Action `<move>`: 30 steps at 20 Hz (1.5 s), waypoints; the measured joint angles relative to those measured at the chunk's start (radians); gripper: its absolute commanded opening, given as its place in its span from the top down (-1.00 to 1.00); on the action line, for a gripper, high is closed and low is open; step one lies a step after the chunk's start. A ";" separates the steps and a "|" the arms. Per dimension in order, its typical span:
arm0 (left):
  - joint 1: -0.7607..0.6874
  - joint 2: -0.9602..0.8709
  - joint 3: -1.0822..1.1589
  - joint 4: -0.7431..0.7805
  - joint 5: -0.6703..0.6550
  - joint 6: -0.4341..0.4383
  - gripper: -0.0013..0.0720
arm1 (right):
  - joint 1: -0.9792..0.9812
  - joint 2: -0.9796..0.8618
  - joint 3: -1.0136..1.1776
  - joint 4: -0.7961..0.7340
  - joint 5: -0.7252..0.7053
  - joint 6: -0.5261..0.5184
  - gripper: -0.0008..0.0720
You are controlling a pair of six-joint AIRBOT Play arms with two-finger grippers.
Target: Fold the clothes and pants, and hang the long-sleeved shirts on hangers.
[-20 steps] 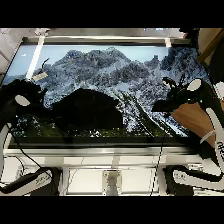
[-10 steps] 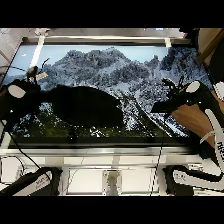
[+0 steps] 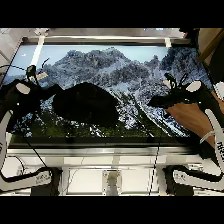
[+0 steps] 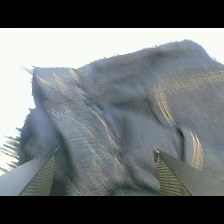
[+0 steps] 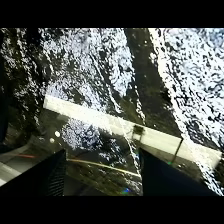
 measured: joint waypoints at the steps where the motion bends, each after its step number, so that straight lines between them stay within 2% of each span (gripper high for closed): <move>1: 0.023 -0.007 0.007 0.000 0.015 0.008 -0.97 | 0.000 0.000 0.000 0.003 -0.002 0.000 -0.37; 3: 0.077 -0.016 0.018 0.000 0.025 0.031 -0.95 | 0.000 0.000 0.000 0.005 -0.005 0.000 -0.37; 4: 0.106 -0.020 0.021 0.002 0.008 0.054 -0.80 | 0.000 0.000 -0.001 0.004 -0.006 0.000 -0.37; 8: 0.167 -0.045 0.027 -0.005 -0.160 0.171 -0.75 | 0.000 0.000 -0.001 0.000 -0.013 0.000 -0.37; 11: 0.150 -0.054 0.029 -0.067 -0.213 0.245 -0.75 | 0.000 0.000 -0.001 -0.001 -0.024 0.000 -0.37; 14: 0.098 -0.061 0.031 -0.135 -0.174 0.298 -0.62 | 0.000 0.000 -0.001 -0.001 -0.032 0.000 -0.37; 16: 0.072 -0.076 0.033 -0.154 -0.149 0.299 -0.62 | 0.000 0.000 -0.001 -0.001 -0.039 0.000 -0.37; 20: 0.071 -0.110 0.036 -0.161 -0.135 0.244 -0.62 | 0.000 0.000 -0.001 -0.001 -0.043 0.000 -0.37; 25: 0.108 -0.131 0.049 -0.164 -0.026 0.161 -0.62 | 0.000 0.000 -0.001 -0.002 -0.085 0.001 -0.37; 30: 0.079 -0.212 0.097 -0.191 0.006 0.140 -0.62 | 0.000 0.000 -0.001 -0.002 -0.148 0.001 -0.37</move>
